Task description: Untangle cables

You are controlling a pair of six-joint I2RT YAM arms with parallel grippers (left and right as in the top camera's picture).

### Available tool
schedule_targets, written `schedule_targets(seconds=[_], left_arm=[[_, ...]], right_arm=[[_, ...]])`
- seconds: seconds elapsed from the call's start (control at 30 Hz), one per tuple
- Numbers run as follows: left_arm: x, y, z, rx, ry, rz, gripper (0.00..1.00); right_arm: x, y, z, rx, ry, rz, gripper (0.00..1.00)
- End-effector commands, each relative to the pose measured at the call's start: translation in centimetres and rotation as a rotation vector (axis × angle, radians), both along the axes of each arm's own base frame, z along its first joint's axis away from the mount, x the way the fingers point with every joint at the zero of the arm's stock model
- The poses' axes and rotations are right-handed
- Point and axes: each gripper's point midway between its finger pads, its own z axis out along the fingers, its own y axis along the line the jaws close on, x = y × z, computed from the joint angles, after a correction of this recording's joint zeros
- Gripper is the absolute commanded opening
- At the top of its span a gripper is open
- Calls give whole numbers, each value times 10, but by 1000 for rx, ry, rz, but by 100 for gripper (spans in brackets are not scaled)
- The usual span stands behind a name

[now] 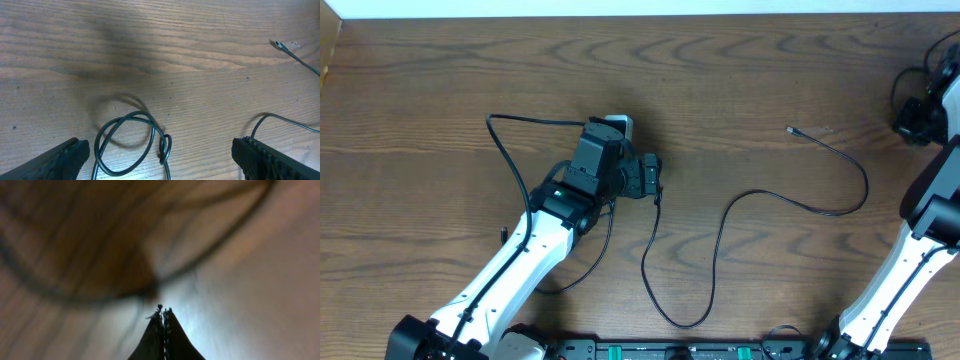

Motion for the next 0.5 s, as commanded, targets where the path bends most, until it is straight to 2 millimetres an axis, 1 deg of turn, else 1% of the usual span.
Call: schedule_targets(seconds=[0.0,0.03,0.1,0.13,0.17,0.2,0.23,0.27,0.3,0.33,0.37,0.4,0.43,0.47], left_arm=[[5,-3,11,-15,-20,-5,98],[5,-3,11,-16,-20,-5,98],[5,-3,11,-16,-20,-5,98],[5,-3,11,-15,-20,-5,98],[5,-3,11,-16,-20,-5,98],[5,-3,11,-15,-20,-5,98],[5,-3,11,-15,-20,-5,98],[5,-3,11,-15,-20,-5,98],[5,-3,11,-15,-20,-5,98],[5,-3,11,-15,-20,-5,98],[5,-3,11,-15,-20,-5,98],[5,-3,11,-15,-20,-5,98],[5,-3,11,-15,-20,-5,98],[5,-3,11,-16,-20,-5,98]], right_arm=[[9,-29,-7,-84,-42,-1,1],[19,-39,-7,-110,-89,0,1],[42,-60,7,-174,-205,-13,1],[53,-67,16,-201,-254,-18,1],[66,-76,33,-233,-319,-22,1],[83,-87,59,-277,-396,-26,1],[98,-97,93,-332,-477,-33,1],[109,-103,125,-369,-544,-37,1],[118,-107,161,-400,-613,-36,1],[127,-106,205,-420,-697,-23,1],[131,-101,237,-422,-756,-4,1],[132,-95,264,-431,-788,32,2],[129,-94,280,-465,-785,64,3],[123,-99,287,-522,-751,81,8]])
